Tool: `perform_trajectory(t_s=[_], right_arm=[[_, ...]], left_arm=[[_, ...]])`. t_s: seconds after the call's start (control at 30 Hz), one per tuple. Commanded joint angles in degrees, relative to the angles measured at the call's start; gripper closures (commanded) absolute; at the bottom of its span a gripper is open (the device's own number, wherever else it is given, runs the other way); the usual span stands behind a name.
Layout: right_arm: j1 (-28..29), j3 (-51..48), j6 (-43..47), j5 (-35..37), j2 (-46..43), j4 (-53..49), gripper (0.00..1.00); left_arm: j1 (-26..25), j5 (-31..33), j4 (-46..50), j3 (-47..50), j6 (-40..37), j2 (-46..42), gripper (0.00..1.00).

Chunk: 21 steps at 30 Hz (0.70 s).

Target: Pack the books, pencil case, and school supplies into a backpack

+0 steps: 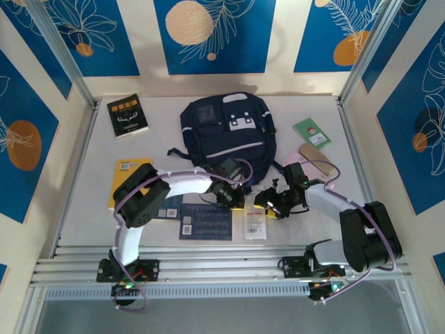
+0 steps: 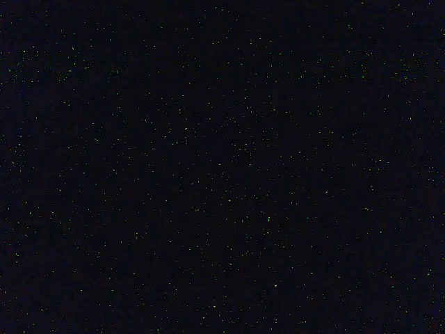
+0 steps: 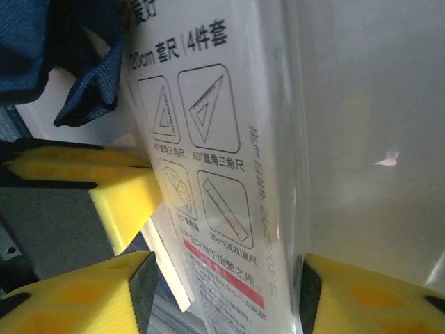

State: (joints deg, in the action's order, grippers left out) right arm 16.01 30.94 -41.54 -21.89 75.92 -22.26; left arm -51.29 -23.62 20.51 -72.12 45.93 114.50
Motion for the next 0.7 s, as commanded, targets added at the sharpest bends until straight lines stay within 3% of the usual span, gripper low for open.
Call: perform_trajectory(t_s=[0.0, 0.3, 0.4, 0.53, 0.67], right_arm=[[0.02, -0.88, -1.59, -4.86, -1.22, 4.27, 0.49], [-0.03, -1.47, -2.19, -3.12, -0.36, 4.4, 0.88], [-0.65, -1.26, -1.79, -0.71, -2.54, 1.51, 0.96], [-1.59, 0.11, -0.99, 4.47, -7.68, -5.63, 1.0], [-1.91, 3.16, -0.13, 10.43, -13.66, -13.86, 1.0]], left_arm=[[-0.25, -0.39, 1.17, -0.24, -0.05, 2.66, 1.0], [-0.01, -0.46, 1.86, -0.49, 0.06, -0.55, 1.0], [0.3, 0.18, 3.52, -0.12, -0.63, -3.84, 1.0], [1.13, 1.67, 7.07, 0.6, -3.05, -9.57, 0.77], [2.8, 3.21, 10.43, 1.19, -5.32, -16.66, 0.65]])
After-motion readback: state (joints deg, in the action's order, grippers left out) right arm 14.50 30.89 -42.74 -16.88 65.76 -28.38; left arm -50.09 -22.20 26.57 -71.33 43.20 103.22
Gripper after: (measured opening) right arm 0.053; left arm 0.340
